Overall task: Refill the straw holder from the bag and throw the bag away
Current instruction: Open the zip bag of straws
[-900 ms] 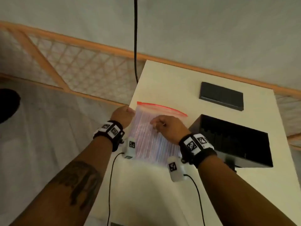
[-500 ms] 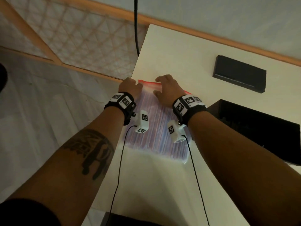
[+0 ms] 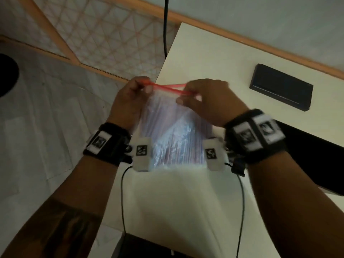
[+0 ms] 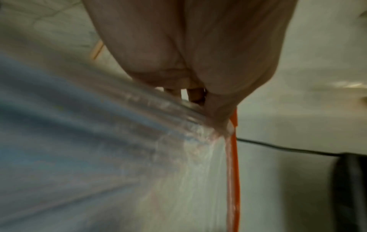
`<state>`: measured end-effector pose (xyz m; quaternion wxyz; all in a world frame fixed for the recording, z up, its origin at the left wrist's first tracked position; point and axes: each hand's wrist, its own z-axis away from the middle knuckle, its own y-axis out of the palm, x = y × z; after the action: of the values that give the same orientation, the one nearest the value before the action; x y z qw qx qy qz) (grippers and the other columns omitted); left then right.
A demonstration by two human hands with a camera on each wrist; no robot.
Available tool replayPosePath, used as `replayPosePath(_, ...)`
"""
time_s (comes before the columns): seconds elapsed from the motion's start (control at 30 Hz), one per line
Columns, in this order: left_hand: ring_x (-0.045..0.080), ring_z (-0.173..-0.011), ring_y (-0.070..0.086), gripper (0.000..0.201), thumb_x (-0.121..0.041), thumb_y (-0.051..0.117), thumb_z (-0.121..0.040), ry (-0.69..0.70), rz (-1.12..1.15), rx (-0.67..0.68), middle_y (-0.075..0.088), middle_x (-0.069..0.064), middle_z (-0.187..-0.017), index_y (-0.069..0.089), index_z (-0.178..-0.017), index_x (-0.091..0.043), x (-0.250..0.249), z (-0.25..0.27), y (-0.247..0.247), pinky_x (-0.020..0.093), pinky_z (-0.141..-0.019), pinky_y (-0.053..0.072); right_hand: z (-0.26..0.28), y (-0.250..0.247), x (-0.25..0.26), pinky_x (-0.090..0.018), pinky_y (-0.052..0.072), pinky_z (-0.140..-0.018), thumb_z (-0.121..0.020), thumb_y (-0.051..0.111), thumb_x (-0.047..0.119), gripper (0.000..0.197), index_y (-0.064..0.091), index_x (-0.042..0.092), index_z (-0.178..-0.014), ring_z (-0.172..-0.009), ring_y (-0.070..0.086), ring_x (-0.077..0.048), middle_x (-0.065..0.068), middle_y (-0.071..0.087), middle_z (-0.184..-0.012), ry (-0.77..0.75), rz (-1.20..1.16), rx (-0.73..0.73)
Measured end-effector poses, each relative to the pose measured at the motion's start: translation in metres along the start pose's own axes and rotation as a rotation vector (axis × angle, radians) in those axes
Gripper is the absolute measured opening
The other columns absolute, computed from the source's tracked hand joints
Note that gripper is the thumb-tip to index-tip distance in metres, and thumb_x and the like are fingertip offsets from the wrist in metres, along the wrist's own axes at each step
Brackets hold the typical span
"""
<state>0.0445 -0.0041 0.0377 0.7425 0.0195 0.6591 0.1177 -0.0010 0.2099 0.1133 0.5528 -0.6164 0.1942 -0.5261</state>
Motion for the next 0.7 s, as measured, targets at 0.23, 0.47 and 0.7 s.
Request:
replayPosePath(0.23, 0.007, -0.082, 0.067, 0.021, -0.006, 0.06, -0.085, 0.143, 0.406, 0.041, 0.068, -0.005, -0.091, 0.074, -0.084, -0.022, -0.046, 0.084, -0.06, 0.021, -0.078, 0.058, 0.122, -0.044, -0.003, -0.015, 0.045, -0.091, -0.078, 0.068, 0.054, 0.026, 0.066, 0.029, -0.086, -0.099, 0.062, -0.013, 0.009, 0.044, -0.135, 0.125, -0.092, -0.109)
replayPosePath(0.47, -0.013, -0.11, 0.06, 0.092, -0.065, 0.092, -0.033, -0.212, -0.549, 0.161, 0.066, -0.029, -0.117, 0.058, -0.118, -0.057, 0.002, 0.124, -0.058, 0.022, -0.102, 0.049, 0.138, 0.052, 0.007, -0.03, 0.049, -0.107, -0.062, 0.095, 0.019, 0.114, 0.02, 0.028, -0.147, -0.131, 0.05, 0.005, 0.031, 0.048, -0.14, 0.05, -0.772, -0.135)
replayPosePath(0.7, -0.003, -0.127, 0.058, 0.077, -0.031, 0.084, -0.072, -0.205, -0.523, 0.058, 0.064, -0.01, -0.136, 0.055, -0.143, -0.017, 0.021, 0.135, -0.015, 0.03, -0.113, 0.045, 0.122, 0.104, 0.014, -0.005, 0.048, -0.072, -0.061, 0.097, 0.015, 0.067, 0.052, 0.04, -0.104, -0.083, 0.053, 0.029, 0.023, 0.058, -0.098, 0.223, -0.753, -0.051)
